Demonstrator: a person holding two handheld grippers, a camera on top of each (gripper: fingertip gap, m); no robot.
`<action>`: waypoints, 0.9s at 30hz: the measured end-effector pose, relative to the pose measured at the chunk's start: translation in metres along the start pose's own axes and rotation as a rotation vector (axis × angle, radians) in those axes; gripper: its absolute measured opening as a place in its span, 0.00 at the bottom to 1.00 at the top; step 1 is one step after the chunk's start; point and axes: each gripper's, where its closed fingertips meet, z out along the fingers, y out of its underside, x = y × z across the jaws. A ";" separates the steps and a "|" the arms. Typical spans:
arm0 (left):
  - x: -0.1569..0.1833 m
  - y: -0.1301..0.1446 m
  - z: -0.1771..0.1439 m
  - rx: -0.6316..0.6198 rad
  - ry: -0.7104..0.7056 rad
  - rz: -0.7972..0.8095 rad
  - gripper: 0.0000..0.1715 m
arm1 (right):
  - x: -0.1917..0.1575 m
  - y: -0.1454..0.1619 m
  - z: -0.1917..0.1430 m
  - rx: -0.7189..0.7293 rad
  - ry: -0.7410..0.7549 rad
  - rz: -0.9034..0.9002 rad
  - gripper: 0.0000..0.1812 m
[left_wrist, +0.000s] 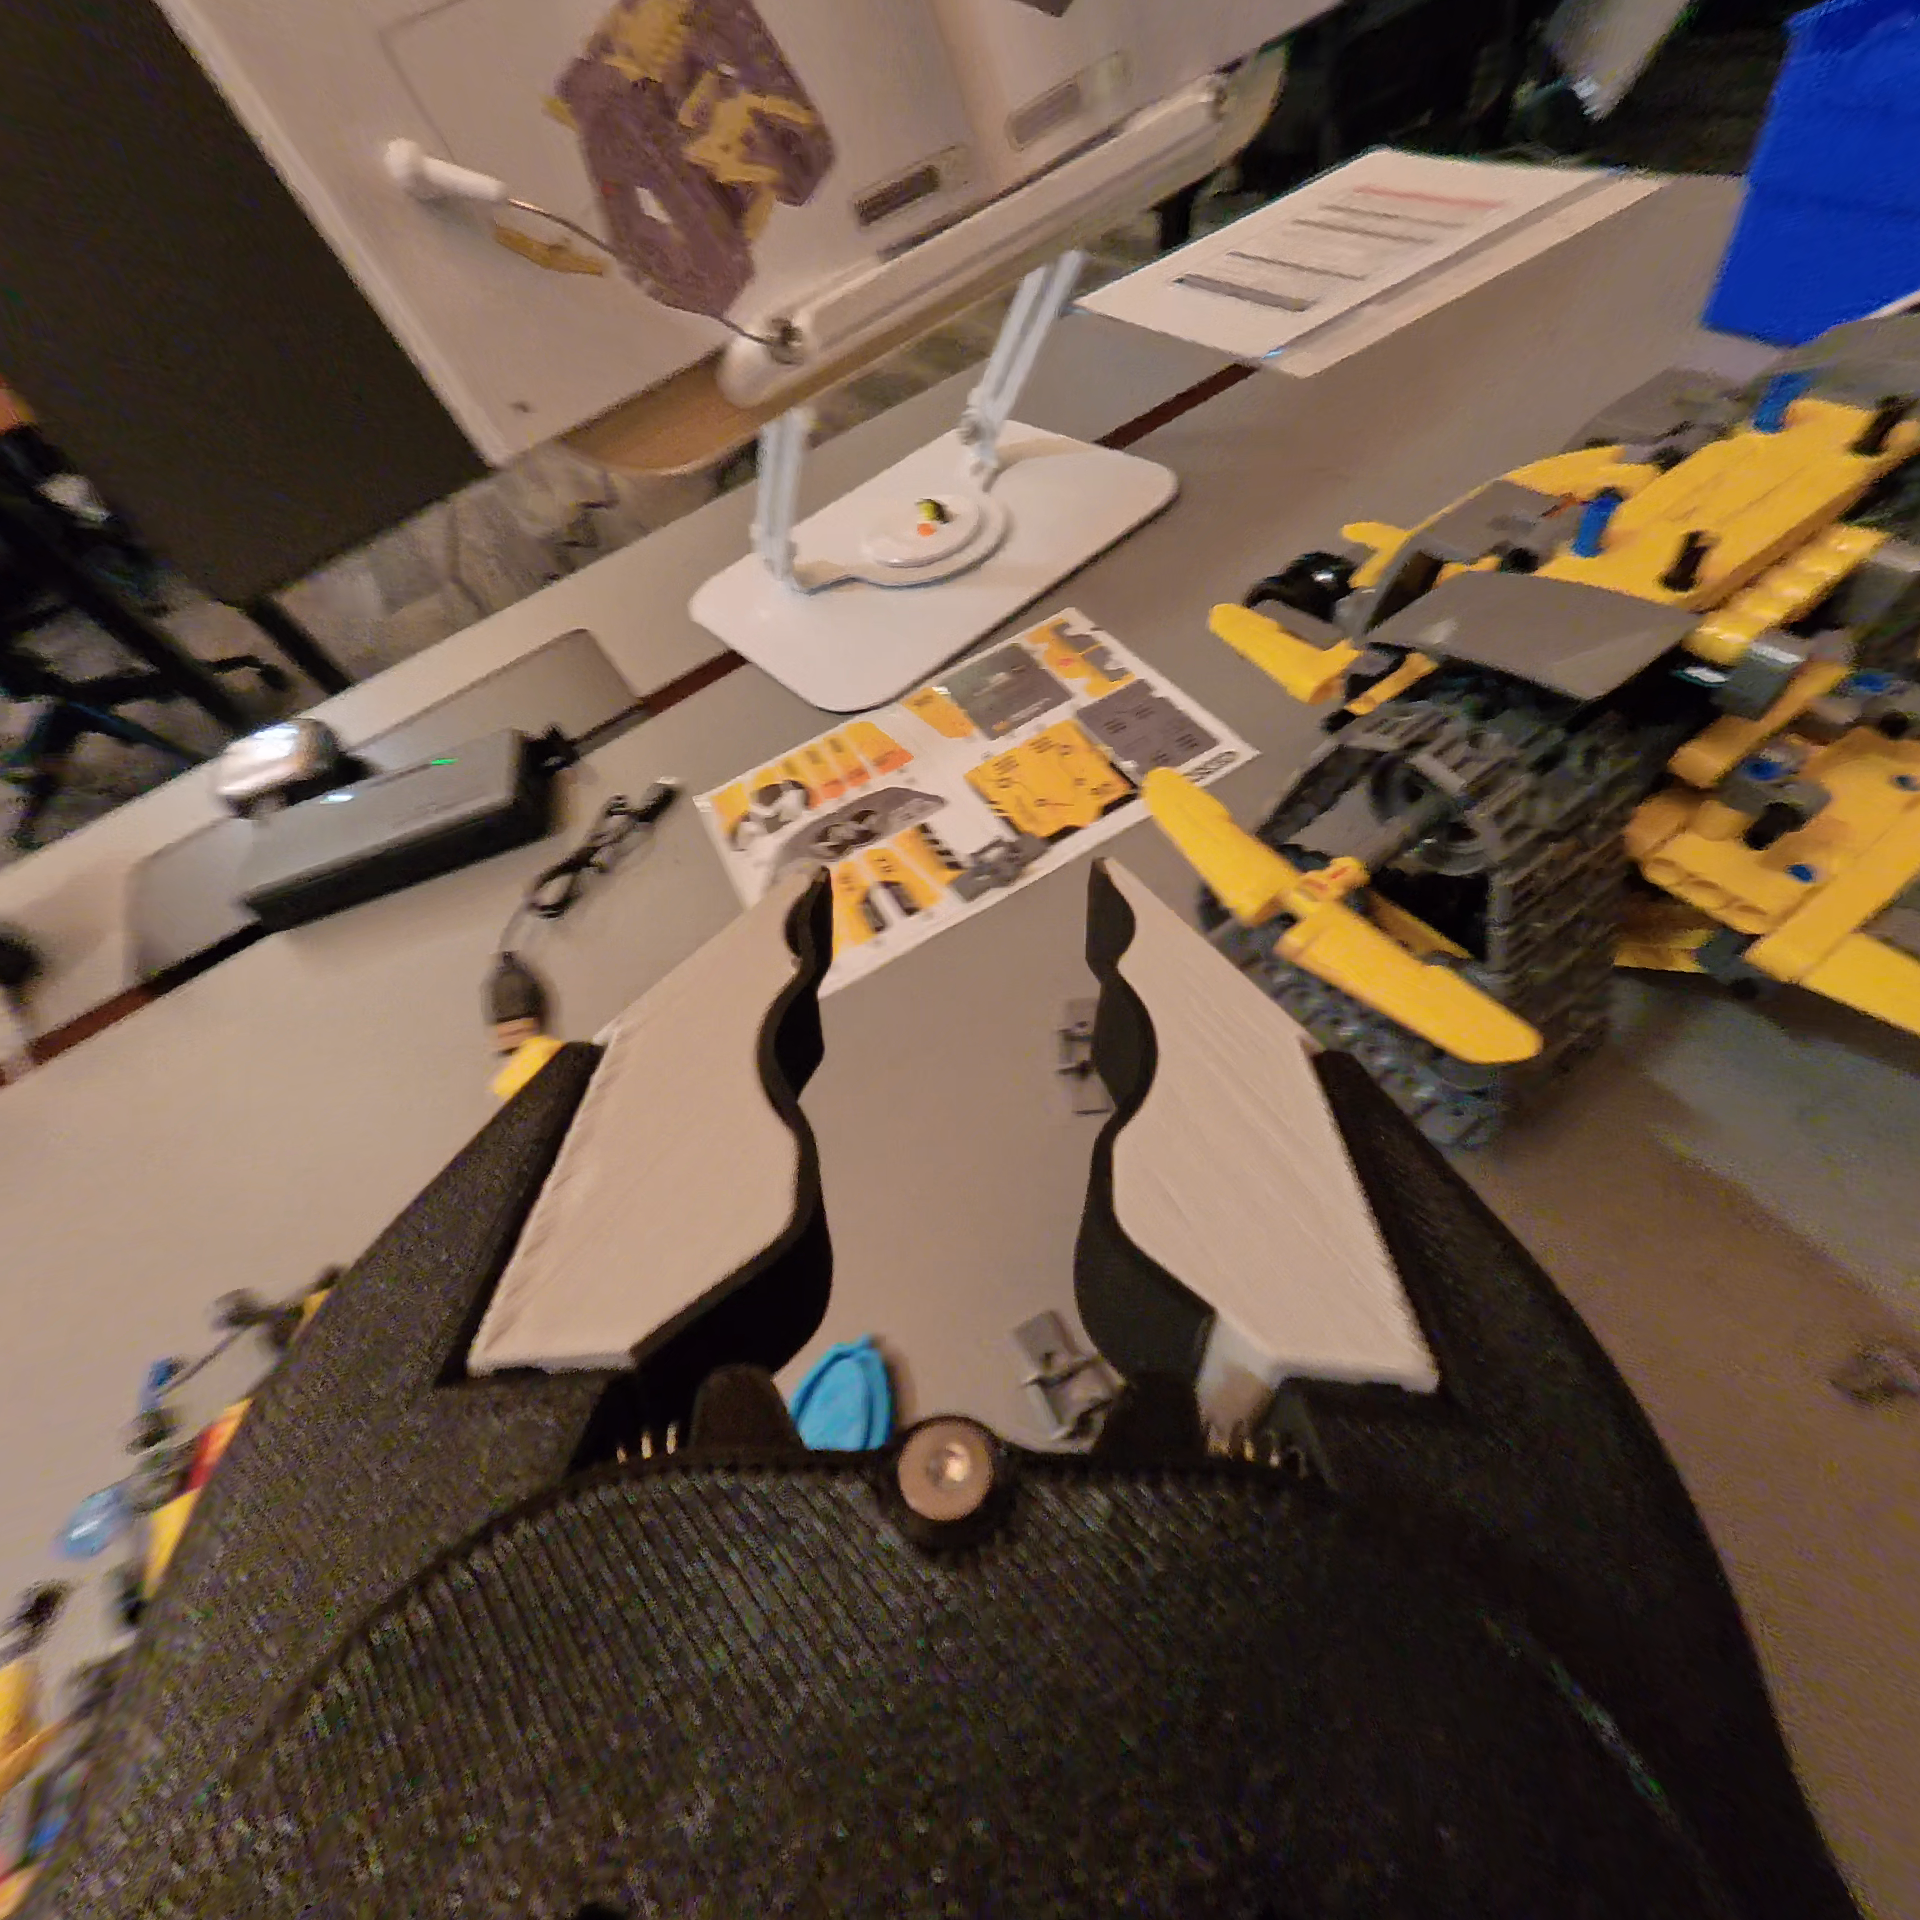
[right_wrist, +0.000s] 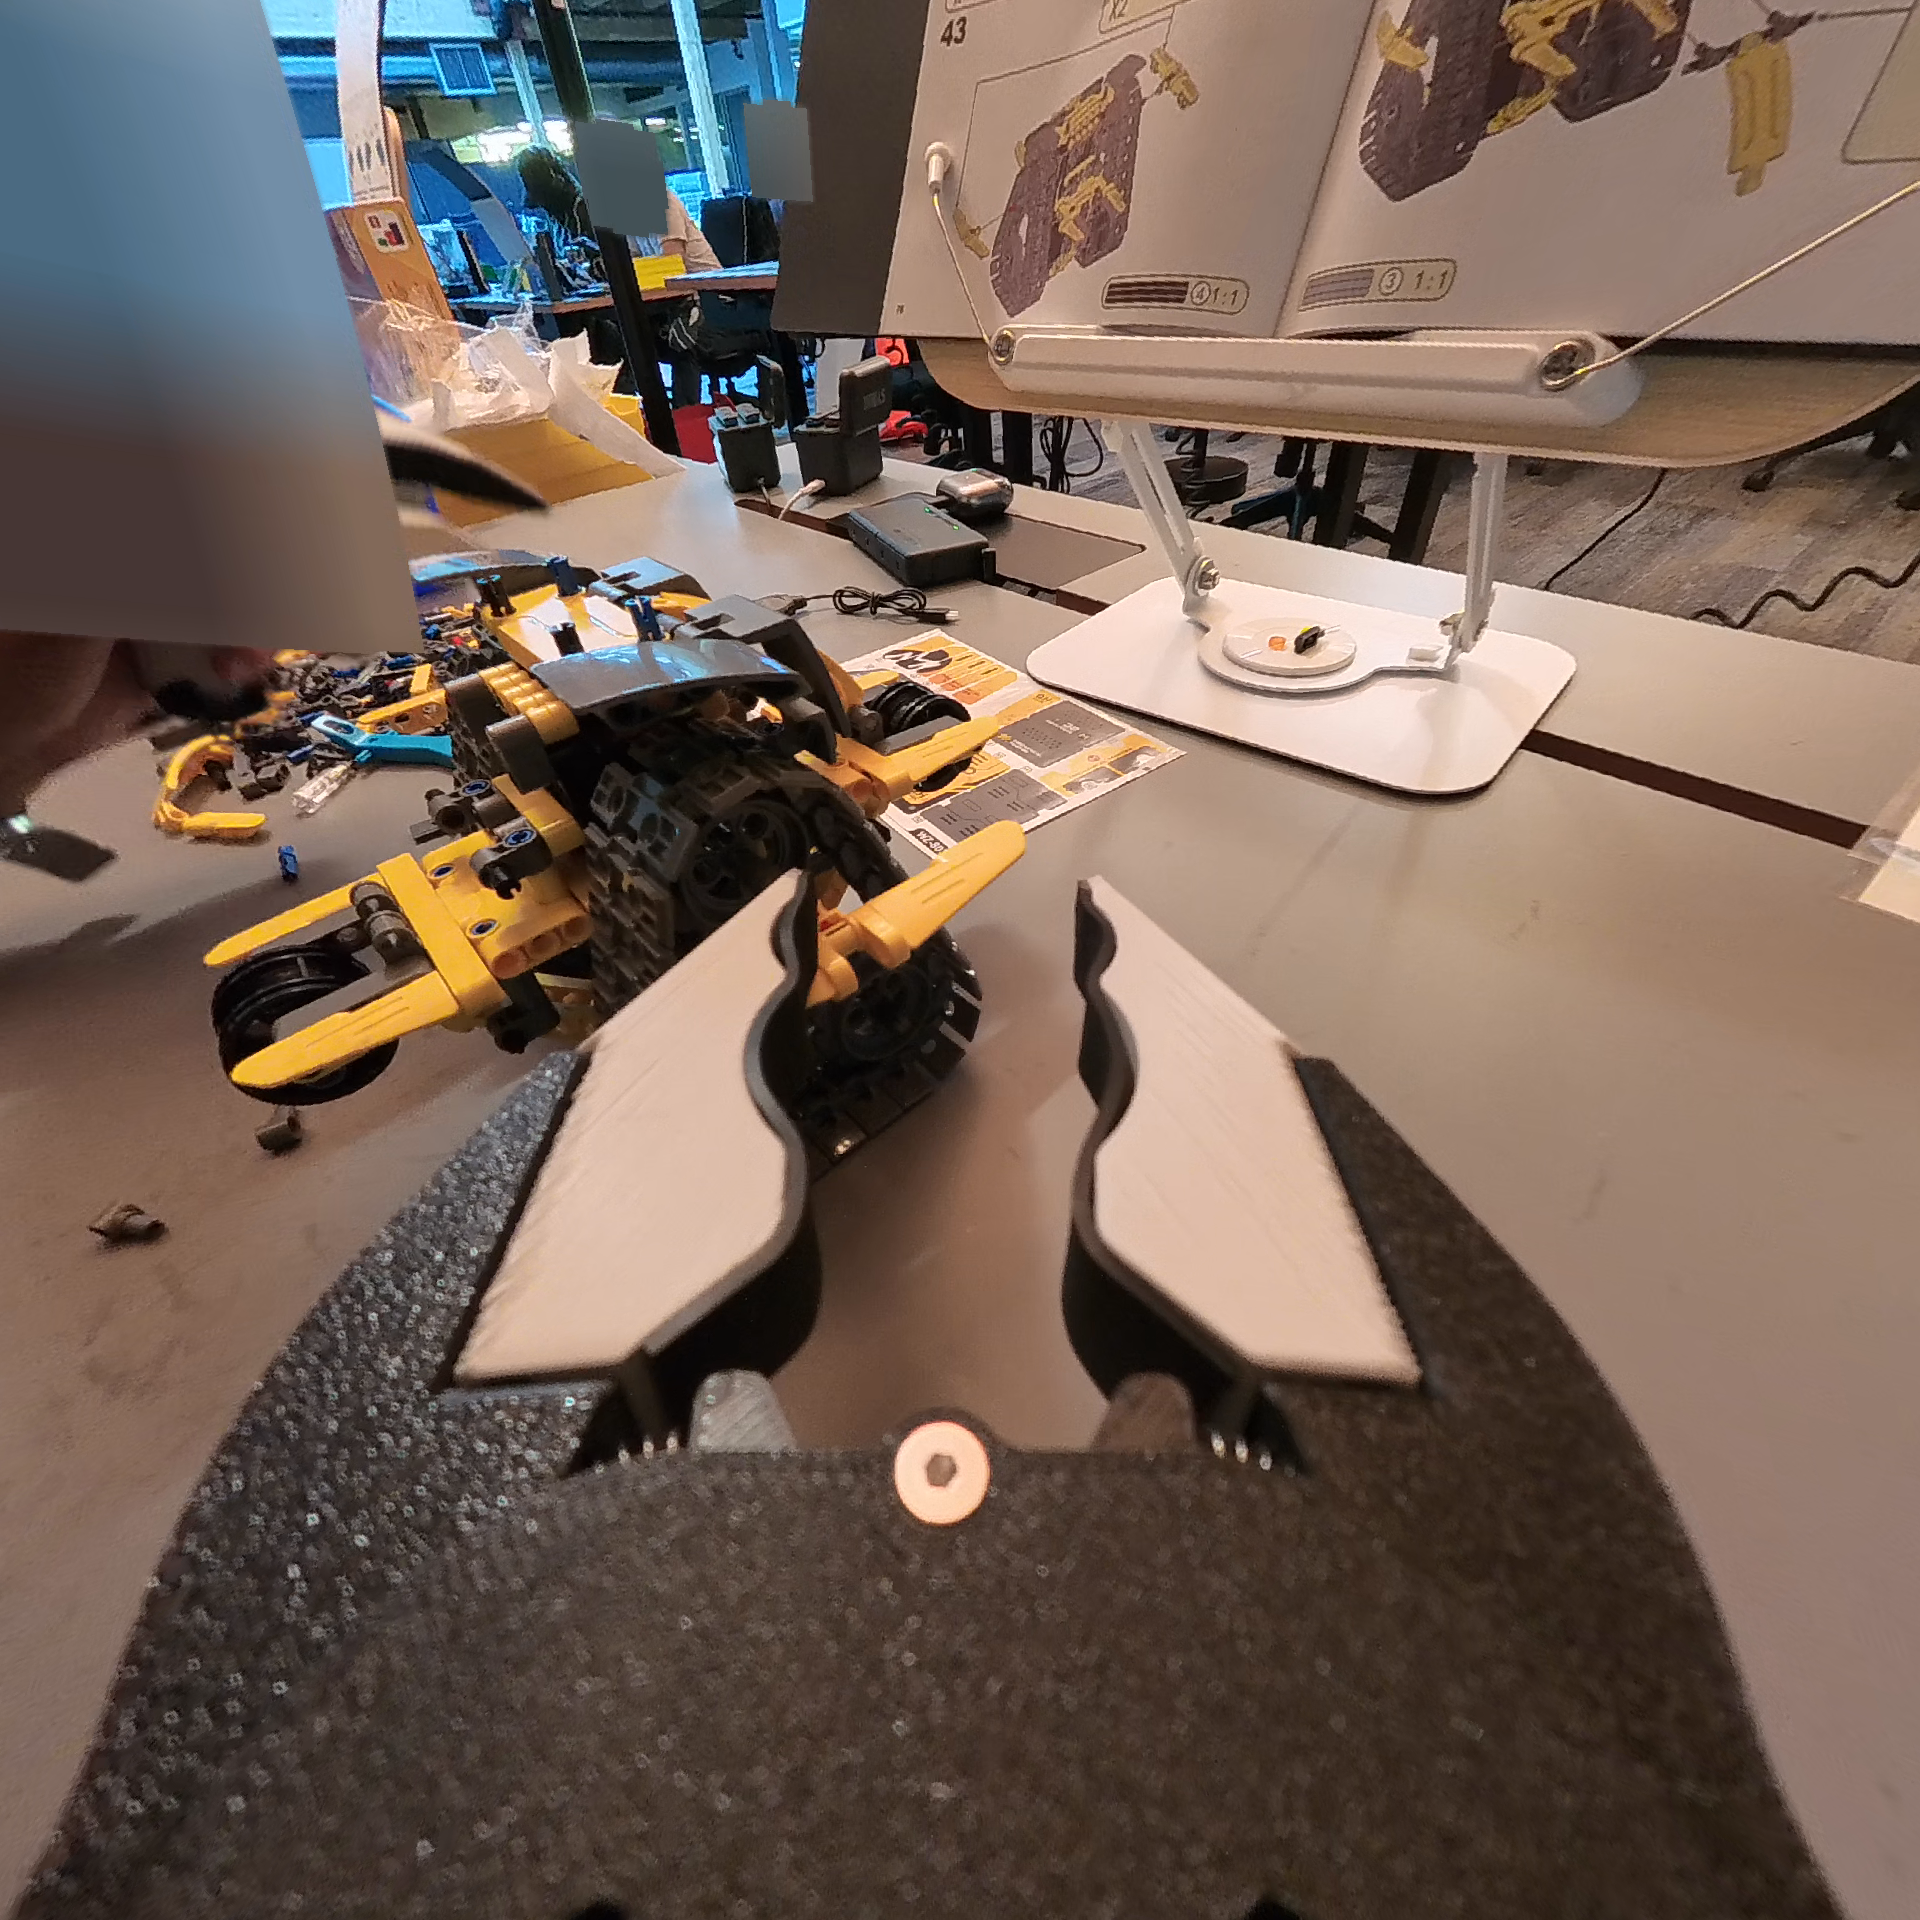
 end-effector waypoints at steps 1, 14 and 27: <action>-0.011 -0.002 -0.006 0.004 -0.050 0.012 0.27 | 0.000 0.000 0.000 0.000 0.001 -0.004 0.27; -0.142 -0.032 -0.126 0.169 -0.364 -0.225 0.15 | 0.008 -0.042 -0.020 0.176 0.101 0.013 0.24; -0.179 0.010 -0.144 0.107 -0.411 -0.340 0.15 | -0.251 -0.122 0.025 0.198 -0.449 -0.075 0.20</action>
